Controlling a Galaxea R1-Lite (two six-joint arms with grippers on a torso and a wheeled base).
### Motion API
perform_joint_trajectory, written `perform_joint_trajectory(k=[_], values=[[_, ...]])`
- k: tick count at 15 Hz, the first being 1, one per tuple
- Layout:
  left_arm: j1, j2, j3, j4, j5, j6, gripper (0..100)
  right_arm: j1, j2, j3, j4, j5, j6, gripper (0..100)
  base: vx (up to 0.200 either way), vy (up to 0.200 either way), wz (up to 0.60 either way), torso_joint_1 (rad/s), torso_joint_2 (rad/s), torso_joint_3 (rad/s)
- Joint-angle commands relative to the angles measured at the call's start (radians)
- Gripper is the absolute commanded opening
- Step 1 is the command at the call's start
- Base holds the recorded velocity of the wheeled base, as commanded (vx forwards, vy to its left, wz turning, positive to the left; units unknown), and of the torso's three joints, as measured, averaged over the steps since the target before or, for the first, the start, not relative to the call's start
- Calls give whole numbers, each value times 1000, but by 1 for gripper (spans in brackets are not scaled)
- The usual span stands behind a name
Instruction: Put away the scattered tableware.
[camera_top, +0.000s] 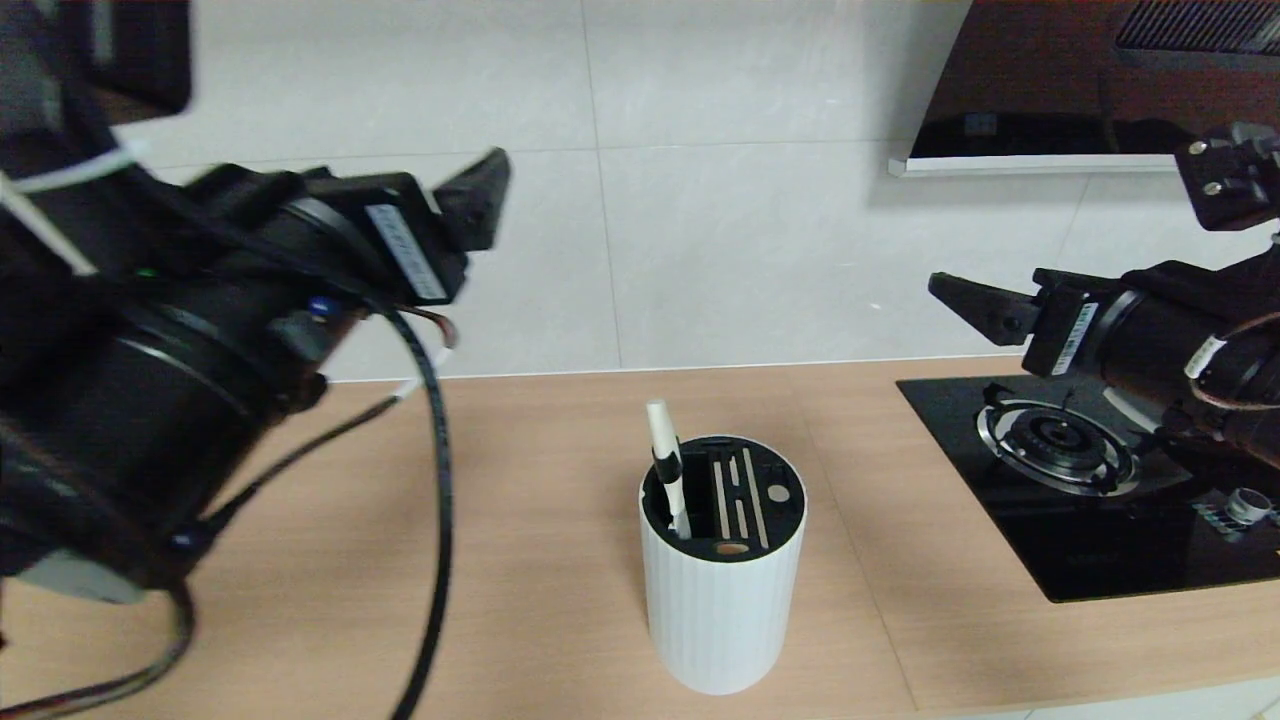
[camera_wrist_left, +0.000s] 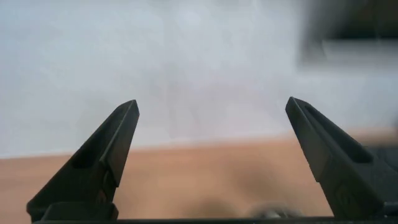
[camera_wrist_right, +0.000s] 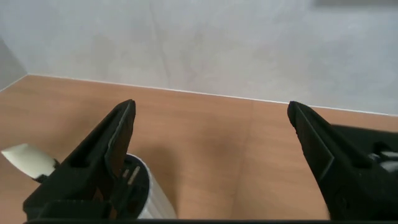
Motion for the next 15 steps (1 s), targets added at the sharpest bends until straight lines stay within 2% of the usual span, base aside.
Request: perform_joint_trajectory(k=[1,2,3,4,5,6,8,10,11,12,13,14,15], values=[[129,-266,140,23,-11,50,100,-9,-183,104,9,-1,-1,100,0,0,0,0,0,0],[174,-381,240,52,-51,81,100,-12,-301,182,12,-1,-1,100,0,0,0,0,0,0],[184,-430,276,69,-74,92,100,-19,-345,210,12,-1,-1,100,0,0,0,0,0,0],[255,-624,379,193,-131,110,100,-74,-526,319,60,-1,-17,100,0,0,0,0,0,0],[284,-746,414,316,-146,110,100,-117,-657,365,140,-3,-29,100,0,0,0,0,0,0],[307,-864,430,443,-154,110,100,-161,-789,392,236,-1,-35,100,0,0,0,0,0,0],[396,-1062,427,679,-200,108,100,-244,-1032,388,459,-3,-40,100,0,0,0,0,0,0],[471,-1213,425,797,-274,108,100,-299,-1218,372,629,-4,-41,100,0,0,0,0,0,0],[500,-1259,422,834,-292,108,100,-333,-1287,351,727,0,-41,100,0,0,0,0,0,0],[517,-1303,424,866,-294,108,100,-358,-1289,343,763,-12,-38,100,0,0,0,0,0,0],[525,-1308,430,866,-283,105,100,-374,-1289,342,755,-17,-35,100,0,0,0,0,0,0],[571,-1305,434,859,-235,53,100,-414,-1296,351,741,-34,-38,100,0,0,0,0,0,0],[611,-1305,436,859,-225,18,100,-470,-1333,366,749,-24,-41,100,0,0,0,0,0,0]])
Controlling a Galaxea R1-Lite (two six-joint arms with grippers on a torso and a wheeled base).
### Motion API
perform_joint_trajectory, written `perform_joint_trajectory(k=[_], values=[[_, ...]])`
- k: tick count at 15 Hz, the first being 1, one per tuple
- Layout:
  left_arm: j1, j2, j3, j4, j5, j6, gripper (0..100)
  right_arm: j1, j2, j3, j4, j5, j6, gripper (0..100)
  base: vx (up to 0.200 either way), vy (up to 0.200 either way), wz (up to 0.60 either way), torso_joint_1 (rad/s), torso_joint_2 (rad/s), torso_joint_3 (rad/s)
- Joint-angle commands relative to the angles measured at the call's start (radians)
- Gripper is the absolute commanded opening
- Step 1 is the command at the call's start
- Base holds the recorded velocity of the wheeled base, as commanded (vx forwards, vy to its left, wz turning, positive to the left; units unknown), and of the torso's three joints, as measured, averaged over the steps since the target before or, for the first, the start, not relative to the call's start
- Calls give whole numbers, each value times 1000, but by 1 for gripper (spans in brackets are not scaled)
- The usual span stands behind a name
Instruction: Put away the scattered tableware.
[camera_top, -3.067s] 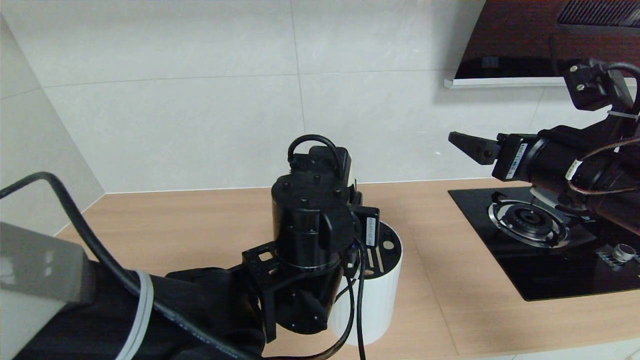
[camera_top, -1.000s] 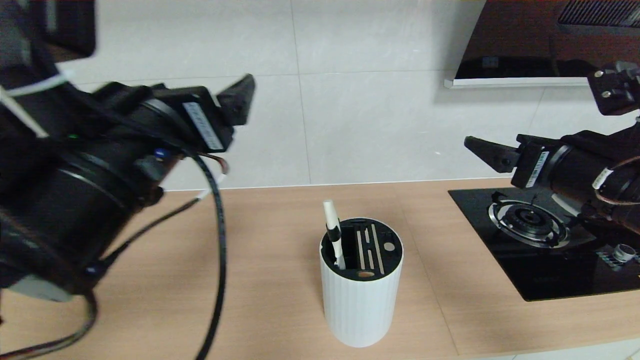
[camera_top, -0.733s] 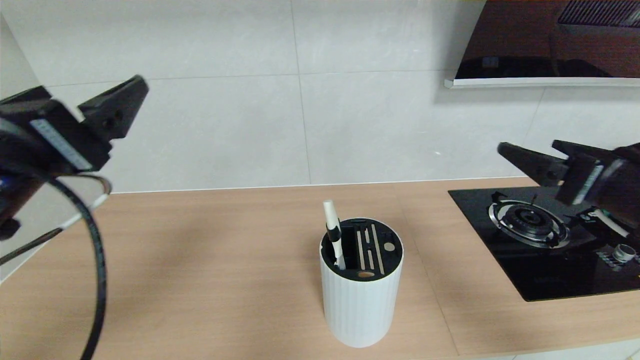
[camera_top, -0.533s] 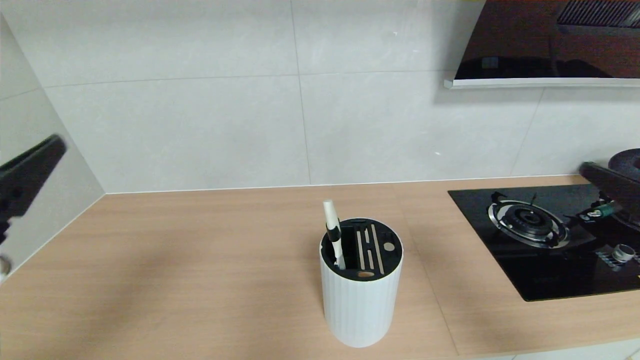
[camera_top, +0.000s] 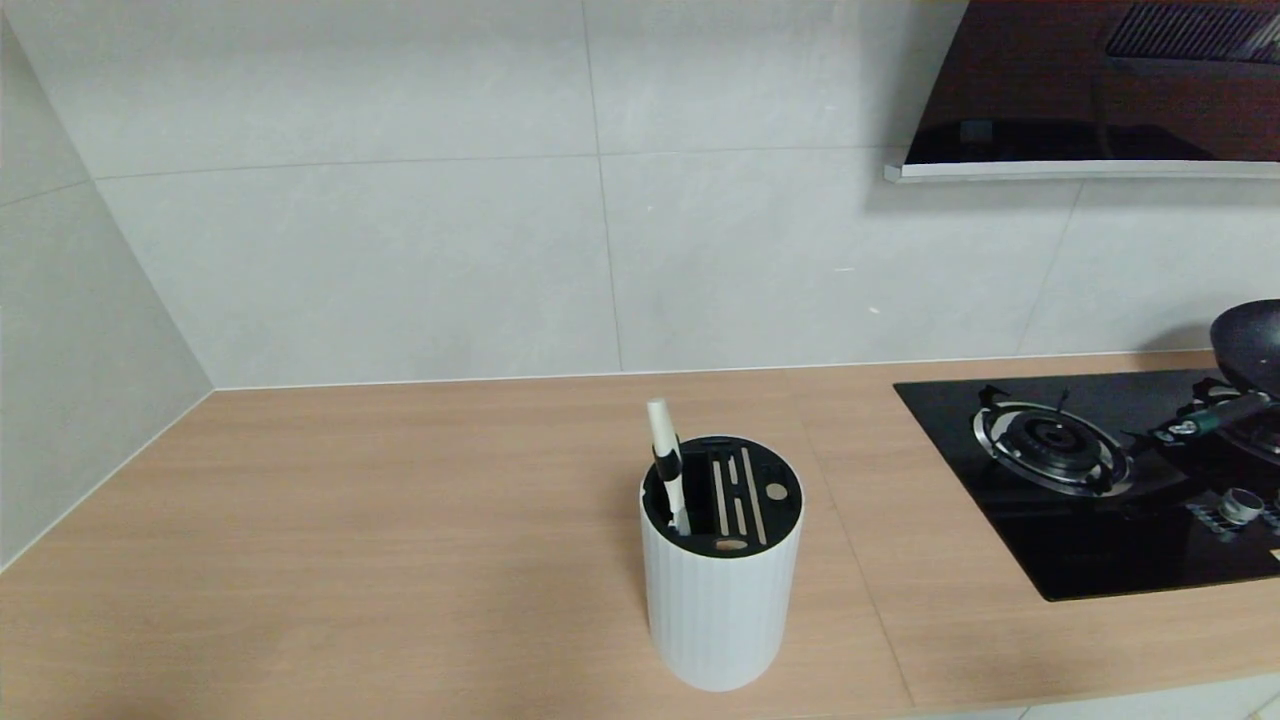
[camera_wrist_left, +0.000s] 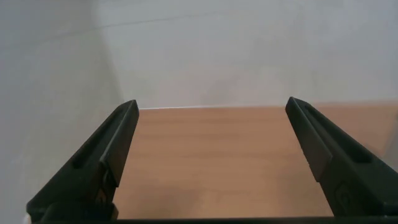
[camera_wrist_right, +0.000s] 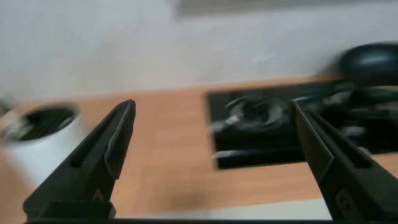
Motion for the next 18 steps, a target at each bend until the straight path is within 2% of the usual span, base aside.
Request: perform_joint_trajectory(k=[1,3,4,5,7,8,10,11,13,16,18], values=[[86,-67,15,2,13,-37,100,-93,-143,35,18,22,-6,100,0,0,0,0,0,0],[174,-95,67,-31,41,-37,100,-93,-163,107,9,-19,-3,100,0,0,0,0,0,0],[202,-163,98,-5,-1,-17,100,-91,-163,138,-8,-84,-1,100,0,0,0,0,0,0],[205,-163,132,3,-7,-11,100,-93,-163,159,-22,-96,-1,100,0,0,0,0,0,0],[205,-163,238,-37,7,-20,100,-93,-161,270,-45,-95,-15,100,0,0,0,0,0,0],[205,-163,327,-60,-10,-20,100,-93,-161,357,-104,-90,-47,100,0,0,0,0,0,0],[205,-163,403,-81,-63,-26,100,-91,-161,425,-173,-88,-63,100,0,0,0,0,0,0],[205,-163,403,-38,-108,-75,100,-91,-161,425,-140,-78,-61,100,0,0,0,0,0,0],[205,-163,403,23,-151,-78,100,-91,-161,423,-121,-35,-64,100,0,0,0,0,0,0],[205,-163,403,22,-238,-84,100,-89,-161,425,-123,33,-66,100,0,0,0,0,0,0],[205,-163,403,22,-252,-86,100,-88,-161,423,-114,80,-60,100,0,0,0,0,0,0]])
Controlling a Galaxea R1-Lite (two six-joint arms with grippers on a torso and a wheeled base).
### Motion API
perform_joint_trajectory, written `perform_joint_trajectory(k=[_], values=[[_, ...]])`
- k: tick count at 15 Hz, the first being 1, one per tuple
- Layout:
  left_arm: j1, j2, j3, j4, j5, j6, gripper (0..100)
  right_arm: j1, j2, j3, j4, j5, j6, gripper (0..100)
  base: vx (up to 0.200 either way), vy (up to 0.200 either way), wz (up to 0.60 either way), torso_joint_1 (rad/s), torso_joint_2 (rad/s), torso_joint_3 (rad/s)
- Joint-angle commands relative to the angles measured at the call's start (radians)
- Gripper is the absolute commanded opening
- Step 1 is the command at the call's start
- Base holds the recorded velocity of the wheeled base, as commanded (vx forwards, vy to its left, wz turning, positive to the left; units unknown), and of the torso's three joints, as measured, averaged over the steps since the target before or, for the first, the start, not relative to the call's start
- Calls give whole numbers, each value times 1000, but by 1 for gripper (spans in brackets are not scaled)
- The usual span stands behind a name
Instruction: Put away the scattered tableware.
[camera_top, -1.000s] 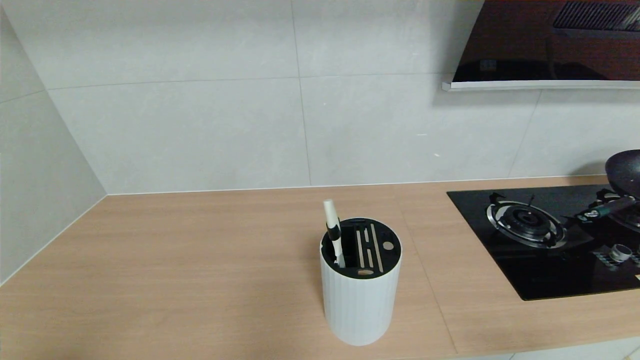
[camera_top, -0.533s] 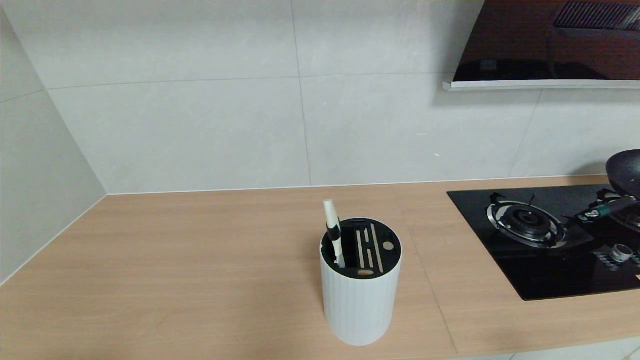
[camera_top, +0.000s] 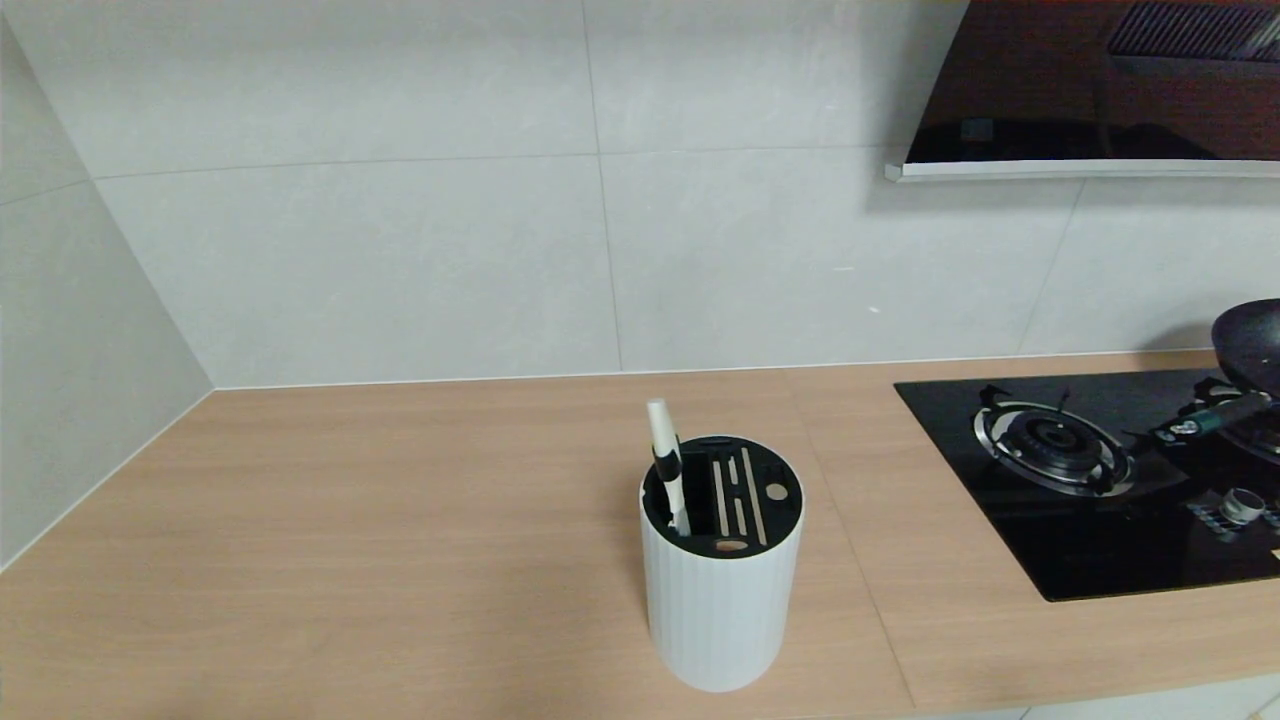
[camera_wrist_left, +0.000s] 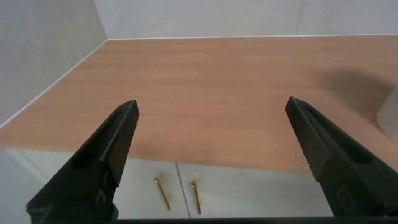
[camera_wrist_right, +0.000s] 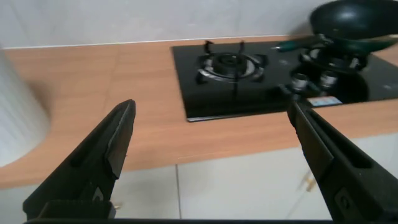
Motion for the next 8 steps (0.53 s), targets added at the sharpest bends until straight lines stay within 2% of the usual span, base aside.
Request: perform_joint_trajectory(k=[1,2,8], values=[[0,2,0,0,-10,0,100,-1,2,2,34,78,-3,100,0,0,0,0,0,0],[0,2,0,0,-18,-2,100,-1,2,-3,66,92,0,100,0,0,0,0,0,0],[0,2,0,0,-58,-20,100,-1,2,0,43,92,2,100,0,0,0,0,0,0]])
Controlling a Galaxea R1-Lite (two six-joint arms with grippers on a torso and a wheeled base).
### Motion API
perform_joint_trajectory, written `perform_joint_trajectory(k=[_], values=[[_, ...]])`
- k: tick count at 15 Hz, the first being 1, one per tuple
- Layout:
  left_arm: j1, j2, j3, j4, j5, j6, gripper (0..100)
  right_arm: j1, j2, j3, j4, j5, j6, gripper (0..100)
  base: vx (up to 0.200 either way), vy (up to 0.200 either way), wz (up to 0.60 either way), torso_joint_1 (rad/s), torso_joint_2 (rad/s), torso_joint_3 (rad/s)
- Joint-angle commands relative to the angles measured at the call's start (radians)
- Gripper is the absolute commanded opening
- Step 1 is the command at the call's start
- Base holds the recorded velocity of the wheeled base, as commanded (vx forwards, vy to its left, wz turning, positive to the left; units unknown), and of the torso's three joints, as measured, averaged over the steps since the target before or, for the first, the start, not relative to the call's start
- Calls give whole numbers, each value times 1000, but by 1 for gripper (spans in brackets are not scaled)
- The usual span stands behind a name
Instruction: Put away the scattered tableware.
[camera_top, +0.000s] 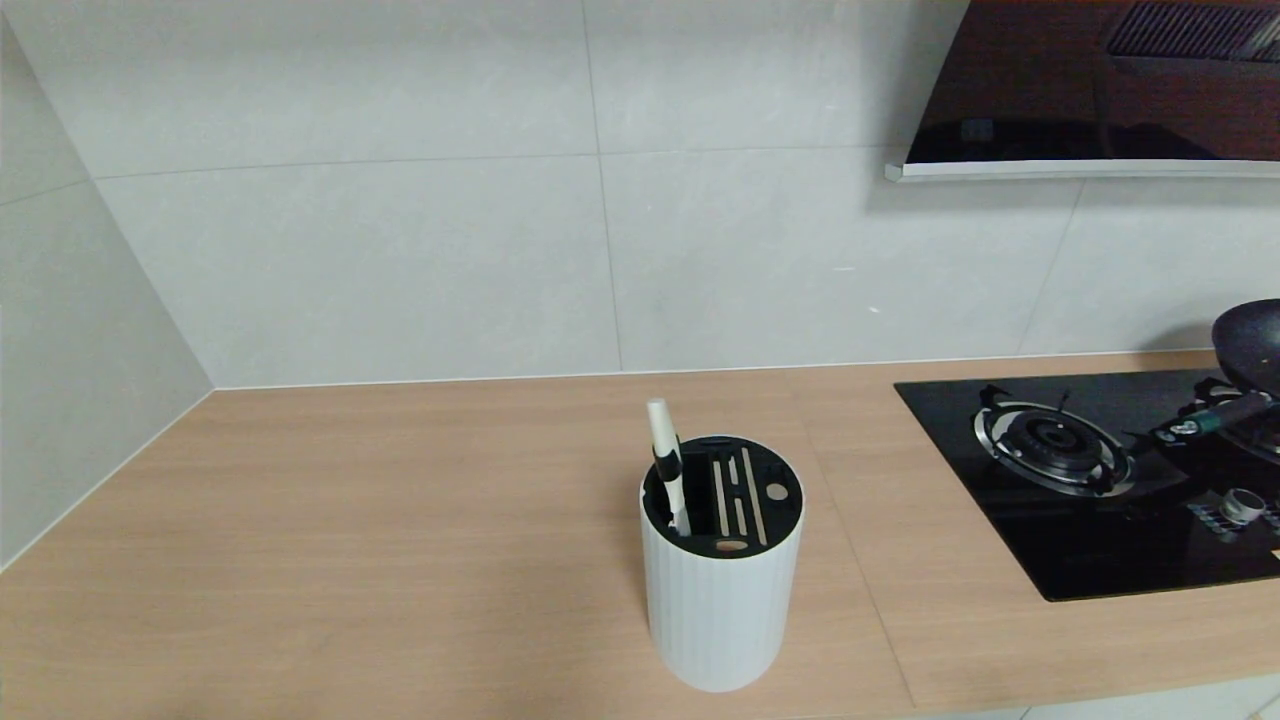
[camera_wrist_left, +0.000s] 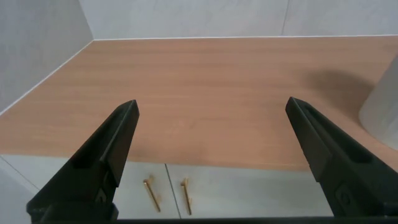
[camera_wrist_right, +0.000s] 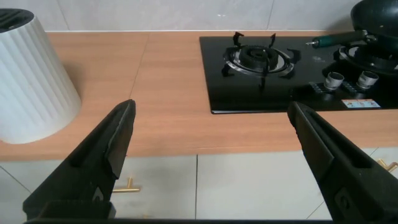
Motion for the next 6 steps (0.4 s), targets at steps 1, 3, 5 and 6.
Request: perform_joint_trajectory(k=[1,3,5,6], values=[[0,2,0,-1,-36,-1,100,0,2,0,2,0,0,100,0,0,0,0,0,0],[0,2,0,44,-131,39,100,0,2,0,2,0,0,100,0,0,0,0,0,0],[0,2,0,41,-128,44,100,0,2,0,2,0,0,100,0,0,0,0,0,0],[0,2,0,41,-128,36,100,1,2,0,2,0,1,100,0,0,0,0,0,0]])
